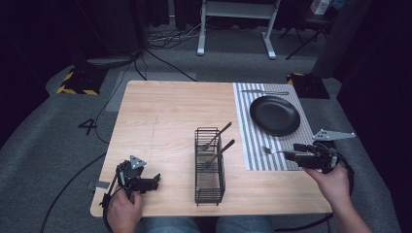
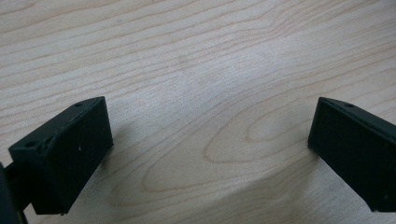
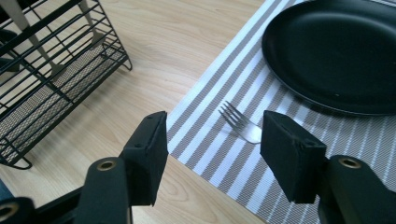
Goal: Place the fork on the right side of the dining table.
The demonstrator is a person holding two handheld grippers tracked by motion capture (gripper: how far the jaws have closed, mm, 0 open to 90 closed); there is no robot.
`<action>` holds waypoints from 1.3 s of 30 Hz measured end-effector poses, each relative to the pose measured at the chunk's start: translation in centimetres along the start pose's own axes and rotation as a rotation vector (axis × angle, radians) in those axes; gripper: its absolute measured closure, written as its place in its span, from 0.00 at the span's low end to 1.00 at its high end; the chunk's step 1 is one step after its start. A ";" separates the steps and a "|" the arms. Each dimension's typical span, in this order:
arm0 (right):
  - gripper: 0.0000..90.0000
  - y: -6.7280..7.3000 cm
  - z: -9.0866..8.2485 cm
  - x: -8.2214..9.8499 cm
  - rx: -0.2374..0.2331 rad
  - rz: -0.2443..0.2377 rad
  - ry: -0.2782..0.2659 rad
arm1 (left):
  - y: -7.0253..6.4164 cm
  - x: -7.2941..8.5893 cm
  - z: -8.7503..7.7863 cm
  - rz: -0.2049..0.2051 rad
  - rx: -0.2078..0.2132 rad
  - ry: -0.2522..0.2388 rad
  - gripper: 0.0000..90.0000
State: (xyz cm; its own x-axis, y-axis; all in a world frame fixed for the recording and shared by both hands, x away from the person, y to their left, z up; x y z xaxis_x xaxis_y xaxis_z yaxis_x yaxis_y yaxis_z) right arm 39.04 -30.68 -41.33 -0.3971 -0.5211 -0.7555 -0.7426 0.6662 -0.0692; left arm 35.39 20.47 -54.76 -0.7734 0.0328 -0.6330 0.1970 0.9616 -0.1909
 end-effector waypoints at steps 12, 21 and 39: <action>0.38 2.8 1.7 -0.4 -0.084 -0.052 0.031 | 0.0 0.0 0.0 0.000 0.000 0.000 0.00; 0.36 4.4 3.8 0.5 -0.106 -0.100 0.052 | 0.0 0.0 0.0 0.000 0.000 0.000 0.00; 0.36 8.5 8.5 3.2 -0.209 -0.173 0.075 | 0.0 0.0 0.0 0.000 0.000 0.000 0.00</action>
State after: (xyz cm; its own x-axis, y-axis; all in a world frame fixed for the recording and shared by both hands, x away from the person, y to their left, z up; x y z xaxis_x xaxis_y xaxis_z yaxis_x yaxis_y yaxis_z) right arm 35.99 -22.16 -49.86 -0.2882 -0.6605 -0.6934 -0.8947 0.4437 -0.0508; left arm 35.39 20.46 -54.76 -0.7733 0.0327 -0.6332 0.1970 0.9616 -0.1909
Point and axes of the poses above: each handheld gripper's, and its own axes: z roughly forward along the jaws, x roughly out of its underside, y roughly to its left, the point moved 5 cm from there along z, roughly forward along the jaws, and after that the axes turned 14 degrees about -z, right-handed, at the moved point
